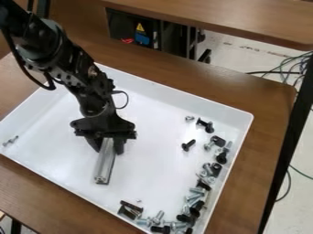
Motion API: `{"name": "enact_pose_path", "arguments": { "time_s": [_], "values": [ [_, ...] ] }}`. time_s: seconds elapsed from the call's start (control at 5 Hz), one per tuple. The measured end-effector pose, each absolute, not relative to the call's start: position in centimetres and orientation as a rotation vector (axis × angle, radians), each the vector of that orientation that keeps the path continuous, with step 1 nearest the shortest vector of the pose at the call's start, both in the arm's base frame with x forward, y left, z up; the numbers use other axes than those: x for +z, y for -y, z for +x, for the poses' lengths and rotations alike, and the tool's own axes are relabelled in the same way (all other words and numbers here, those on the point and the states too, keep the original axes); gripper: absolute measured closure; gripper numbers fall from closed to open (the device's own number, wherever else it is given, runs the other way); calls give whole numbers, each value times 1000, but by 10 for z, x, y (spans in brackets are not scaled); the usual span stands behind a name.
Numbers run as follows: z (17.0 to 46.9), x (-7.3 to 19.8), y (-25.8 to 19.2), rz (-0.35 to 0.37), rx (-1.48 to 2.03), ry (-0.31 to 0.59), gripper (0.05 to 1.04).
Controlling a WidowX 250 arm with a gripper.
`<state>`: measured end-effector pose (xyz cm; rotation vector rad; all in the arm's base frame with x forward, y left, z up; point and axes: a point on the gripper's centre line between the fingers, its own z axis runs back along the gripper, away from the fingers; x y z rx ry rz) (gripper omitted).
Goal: Sweep into pile
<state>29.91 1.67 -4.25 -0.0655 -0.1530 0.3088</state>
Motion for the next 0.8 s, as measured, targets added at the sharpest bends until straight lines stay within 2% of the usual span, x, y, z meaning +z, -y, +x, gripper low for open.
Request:
{"name": "enact_pose_path", "arguments": {
  "time_s": [0.2,0.4,0.6,0.8],
  "values": [
    [302,-34,-18,-63,319,172,92],
    [308,-1,-18,-76,342,233,72],
    [313,29,-20,-67,385,242,81],
    [306,45,-42,-11,503,240,85]
  ]
}}
